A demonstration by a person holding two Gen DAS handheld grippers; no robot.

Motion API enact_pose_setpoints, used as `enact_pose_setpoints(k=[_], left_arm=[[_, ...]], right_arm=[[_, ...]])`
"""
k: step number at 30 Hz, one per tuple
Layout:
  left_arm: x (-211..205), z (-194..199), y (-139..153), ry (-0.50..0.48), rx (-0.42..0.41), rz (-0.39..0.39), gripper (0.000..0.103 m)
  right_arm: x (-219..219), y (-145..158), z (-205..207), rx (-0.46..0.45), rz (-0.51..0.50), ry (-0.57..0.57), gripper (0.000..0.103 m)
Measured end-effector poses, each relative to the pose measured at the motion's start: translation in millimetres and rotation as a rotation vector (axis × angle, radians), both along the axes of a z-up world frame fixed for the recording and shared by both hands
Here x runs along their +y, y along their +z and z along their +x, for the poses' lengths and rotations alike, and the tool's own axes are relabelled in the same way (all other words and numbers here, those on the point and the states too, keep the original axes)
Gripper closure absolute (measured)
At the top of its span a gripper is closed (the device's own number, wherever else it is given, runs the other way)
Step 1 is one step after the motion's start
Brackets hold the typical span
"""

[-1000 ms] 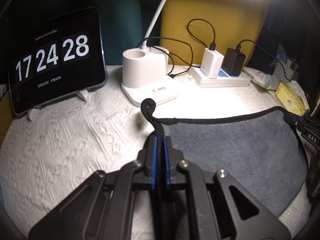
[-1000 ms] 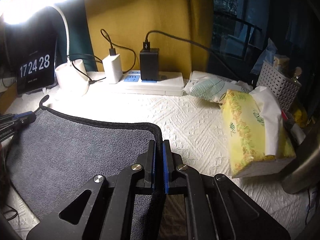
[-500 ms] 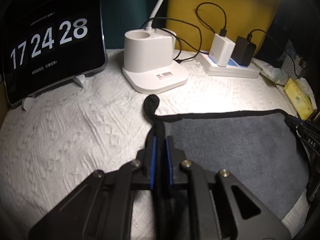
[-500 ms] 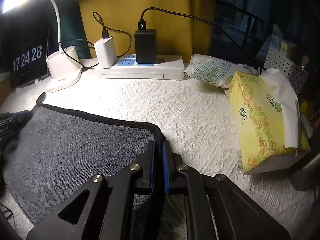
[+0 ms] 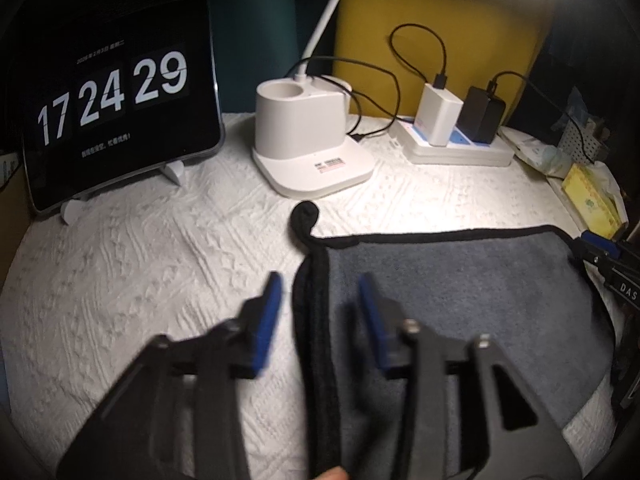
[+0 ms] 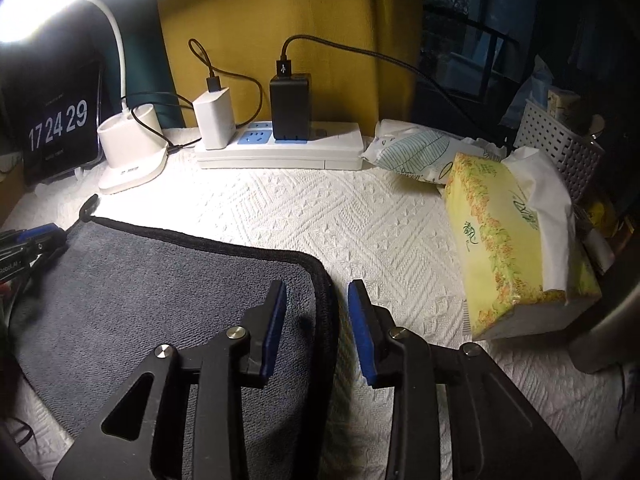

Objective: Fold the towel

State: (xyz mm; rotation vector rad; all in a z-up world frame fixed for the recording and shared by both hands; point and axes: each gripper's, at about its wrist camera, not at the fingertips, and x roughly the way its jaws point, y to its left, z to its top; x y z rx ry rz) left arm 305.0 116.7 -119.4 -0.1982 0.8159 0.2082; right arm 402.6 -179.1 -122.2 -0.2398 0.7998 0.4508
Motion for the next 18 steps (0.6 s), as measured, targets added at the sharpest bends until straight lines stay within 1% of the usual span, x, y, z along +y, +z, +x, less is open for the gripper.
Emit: enact_pose_setpoints(k=[1, 2, 13, 18], left_arm=[[0, -3, 3, -0.001, -0.015, -0.011, 0.014], [-1, -5, 6, 0.0, -0.028, -0.013, 0.008], [-20, -24, 19, -0.032, -0.056, 0.002, 0.008], [-27, -41, 28, -0.05, -0.081, 0.0, 0.008]], right_arm=[[-1, 2, -1, -0.002, 0.003, -0.001, 0.067], [-1, 3, -3, -0.004, 0.006, -0.002, 0.067], [-8, 21, -31, -0.028, 0.03, -0.002, 0.066], [-11, 31, -46, -0.042, 0.036, -0.003, 0.065]])
